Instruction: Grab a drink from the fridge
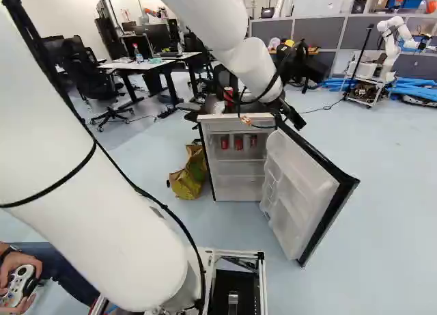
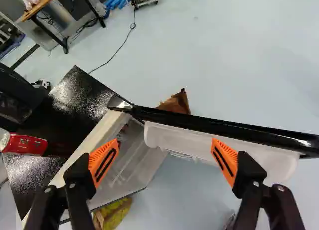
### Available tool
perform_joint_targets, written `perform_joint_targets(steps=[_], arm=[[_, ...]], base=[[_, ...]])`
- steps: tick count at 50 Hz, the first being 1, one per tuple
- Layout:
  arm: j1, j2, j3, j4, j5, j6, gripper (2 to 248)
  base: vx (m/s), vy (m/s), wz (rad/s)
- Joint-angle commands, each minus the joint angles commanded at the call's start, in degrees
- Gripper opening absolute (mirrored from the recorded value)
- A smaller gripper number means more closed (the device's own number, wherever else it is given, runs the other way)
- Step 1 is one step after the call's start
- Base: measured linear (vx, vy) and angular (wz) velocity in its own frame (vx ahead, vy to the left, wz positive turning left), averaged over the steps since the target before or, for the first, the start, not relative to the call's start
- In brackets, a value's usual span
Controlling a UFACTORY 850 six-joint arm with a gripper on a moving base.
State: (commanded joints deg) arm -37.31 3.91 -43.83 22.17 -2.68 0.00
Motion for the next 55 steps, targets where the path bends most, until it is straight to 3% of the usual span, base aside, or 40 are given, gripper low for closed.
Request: perform_joint_targets(steps=[23, 55], arm=[[-4.41, -2.90, -2.86, 0.51, -1.49, 0.00, 247], [-9.05, -8.90, -9.06, -0.26, -1.51, 0.00, 247]], base=[[0.000, 0.000, 0.000], [0.000, 0.000, 0.000]])
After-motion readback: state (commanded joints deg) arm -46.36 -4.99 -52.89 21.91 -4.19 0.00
